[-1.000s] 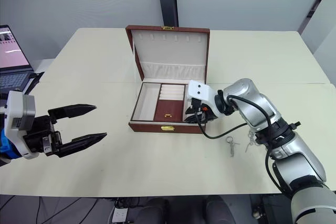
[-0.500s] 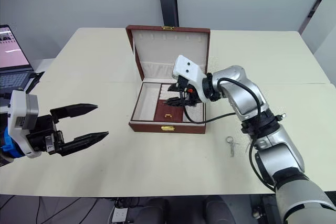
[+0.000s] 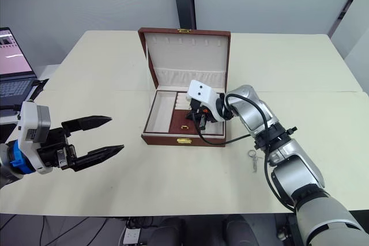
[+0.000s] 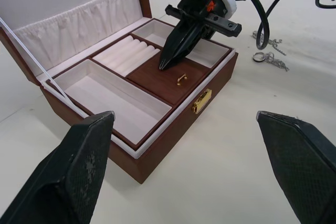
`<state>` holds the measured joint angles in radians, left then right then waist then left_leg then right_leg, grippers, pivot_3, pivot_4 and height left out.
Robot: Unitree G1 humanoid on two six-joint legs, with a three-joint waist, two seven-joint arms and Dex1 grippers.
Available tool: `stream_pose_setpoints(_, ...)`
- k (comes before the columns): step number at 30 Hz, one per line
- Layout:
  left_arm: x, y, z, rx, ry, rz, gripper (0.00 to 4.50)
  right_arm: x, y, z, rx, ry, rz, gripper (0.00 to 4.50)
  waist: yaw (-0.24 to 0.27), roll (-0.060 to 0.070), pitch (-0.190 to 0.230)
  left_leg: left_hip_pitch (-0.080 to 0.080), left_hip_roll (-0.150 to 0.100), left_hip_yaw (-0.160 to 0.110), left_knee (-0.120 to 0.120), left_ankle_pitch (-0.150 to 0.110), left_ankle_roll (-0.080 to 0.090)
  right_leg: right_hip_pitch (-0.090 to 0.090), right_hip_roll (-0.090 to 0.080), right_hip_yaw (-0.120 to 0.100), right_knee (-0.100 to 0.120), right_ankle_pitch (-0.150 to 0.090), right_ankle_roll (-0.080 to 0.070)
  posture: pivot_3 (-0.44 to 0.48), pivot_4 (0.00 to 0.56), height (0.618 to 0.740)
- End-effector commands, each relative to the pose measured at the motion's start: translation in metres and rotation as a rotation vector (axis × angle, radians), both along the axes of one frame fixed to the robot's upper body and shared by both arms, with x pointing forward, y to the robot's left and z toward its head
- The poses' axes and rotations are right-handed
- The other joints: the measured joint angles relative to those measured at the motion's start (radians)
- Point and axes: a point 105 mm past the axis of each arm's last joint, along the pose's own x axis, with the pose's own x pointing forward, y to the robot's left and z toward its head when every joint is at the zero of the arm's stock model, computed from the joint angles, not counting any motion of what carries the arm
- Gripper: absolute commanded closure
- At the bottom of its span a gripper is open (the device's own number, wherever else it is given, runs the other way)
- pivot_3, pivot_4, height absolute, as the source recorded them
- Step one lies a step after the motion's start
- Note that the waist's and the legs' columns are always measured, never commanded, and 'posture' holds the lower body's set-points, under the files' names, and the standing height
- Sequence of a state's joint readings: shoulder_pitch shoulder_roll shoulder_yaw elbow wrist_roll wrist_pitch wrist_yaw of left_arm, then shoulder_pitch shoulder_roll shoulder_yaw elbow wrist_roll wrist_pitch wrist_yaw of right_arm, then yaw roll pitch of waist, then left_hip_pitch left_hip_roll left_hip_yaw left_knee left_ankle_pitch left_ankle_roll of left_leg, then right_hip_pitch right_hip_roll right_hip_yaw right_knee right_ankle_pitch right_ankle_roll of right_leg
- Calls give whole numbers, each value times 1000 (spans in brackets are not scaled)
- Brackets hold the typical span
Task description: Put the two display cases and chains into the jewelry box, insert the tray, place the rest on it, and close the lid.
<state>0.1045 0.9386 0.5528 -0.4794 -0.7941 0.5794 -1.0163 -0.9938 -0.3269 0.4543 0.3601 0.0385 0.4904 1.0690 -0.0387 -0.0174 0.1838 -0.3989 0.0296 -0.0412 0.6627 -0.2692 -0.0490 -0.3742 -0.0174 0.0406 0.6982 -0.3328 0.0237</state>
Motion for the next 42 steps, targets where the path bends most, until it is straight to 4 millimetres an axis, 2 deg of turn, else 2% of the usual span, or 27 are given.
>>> stream_pose_setpoints(1, -1, -5, 5, 10, -37, -18, 0, 0, 0, -2, -31, -20, 11, 4487, 0, 0, 0, 0, 0, 0, 0, 0, 0, 0, 0, 0, 0, 0, 0, 0, 150, 740)
stream_pose_setpoints(4, 0, -4, 4, 3, -38, -8, 0, 1, 2, 5, -4, -53, 16, 4487, 0, 0, 0, 0, 0, 0, 0, 0, 0, 0, 0, 0, 0, 0, 0, 0, 150, 740)
stream_pose_setpoints(7, 5, 2, 6, -45, -54, 53, 0, -3, 3, 24, 78, -75, 26, 4487, 0, 0, 0, 0, 0, 0, 0, 0, 0, 0, 0, 0, 0, 0, 0, 0, 150, 740)
stream_pose_setpoints(12, 11, 25, 2, -67, -80, 185, 0, -13, -19, 53, 204, -185, 20, 4487, 4, 0, 0, -1, 0, -1, 0, 0, 0, 0, 0, 0, 0, 0, 0, 0, 150, 740)
stream_pose_setpoints(15, 19, 46, 5, -78, -153, 307, 0, -24, -47, 70, 291, -294, 22, 4487, 9, 0, 0, -1, -1, -2, 0, 0, 0, 1, -1, 0, -1, 0, 0, 0, 150, 740)
stream_pose_setpoints(17, 21, 56, 4, -80, -176, 361, 0, -22, -69, 75, 305, -348, -48, 4487, 9, 0, 0, -1, -1, -2, 0, 0, 0, 1, -1, 0, -1, 0, 0, 0, 150, 740)
stream_pose_setpoints(20, 19, 68, -7, -65, -178, 426, 0, -22, -115, 78, 332, -365, -204, 4487, 9, 0, 0, -1, -1, -1, 0, 0, 0, 1, -1, 0, -1, 0, 0, 0, 150, 740)
stream_pose_setpoints(24, 13, 79, -22, -100, -130, 487, 0, -30, -164, 70, 297, -384, -378, 4487, 9, 0, 0, -1, -1, -1, 0, 0, 0, 1, -1, 2, -1, 0, 0, 0, 150, 740)
stream_pose_setpoints(27, 8, 92, -44, -101, -79, 555, 0, -38, -211, 53, 276, -357, -554, 4487, 7, -1, 0, 0, 0, -1, 0, 0, 0, 1, -1, 2, -1, 0, 0, 0, 150, 740)
stream_pose_setpoints(28, 4, 100, -55, -109, -52, 598, 0, -43, -236, 35, 255, -340, -653, 4487, 7, -1, 0, 0, 0, -1, 0, 0, 0, 2, -1, 2, -1, 0, 0, 0, 150, 740)
stream_pose_setpoints(29, 1, 105, -63, -114, -35, 627, 0, -49, -253, 23, 234, -332, -717, 4487, 4, 0, 0, 0, 0, -1, 0, 0, 0, 2, -1, 3, -1, 0, 0, 0, 150, 740)
stream_pose_setpoints(32, -8, 120, -79, -118, -19, 714, 0, -71, -294, -18, 185, -296, -899, 4487, 14, -4, -3, 0, -1, -2, -2, 0, 0, 5, -1, 2, -5, 0, 0, 0, 150, 740)
stream_pose_setpoints(33, -10, 124, -83, -120, -21, 741, 0, -76, -302, -27, 188, -293, -943, 4487, 14, -4, -3, 0, -2, -1, -2, 0, 0, 4, -2, 2, -6, 0, 0, 0, 150, 740)
stream_pose_setpoints(36, -18, 132, -95, -126, -14, 808, 0, -86, -315, -42, 207, -297, -1036, 3944, 7, -4, -3, 1, -2, 0, 0, 0, 0, 5, -2, 3, -2, 0, 0, 0, 150, 740)
stream_pose_setpoints(42, -25, 136, -103, -134, -16, 849, 0, -93, -311, -52, 225, -292, -1055, 2410, 0, -4, -3, 7, 0, 3, -2, 0, 0, 7, 0, 4, -1, 0, 0, 0, 150, 740)
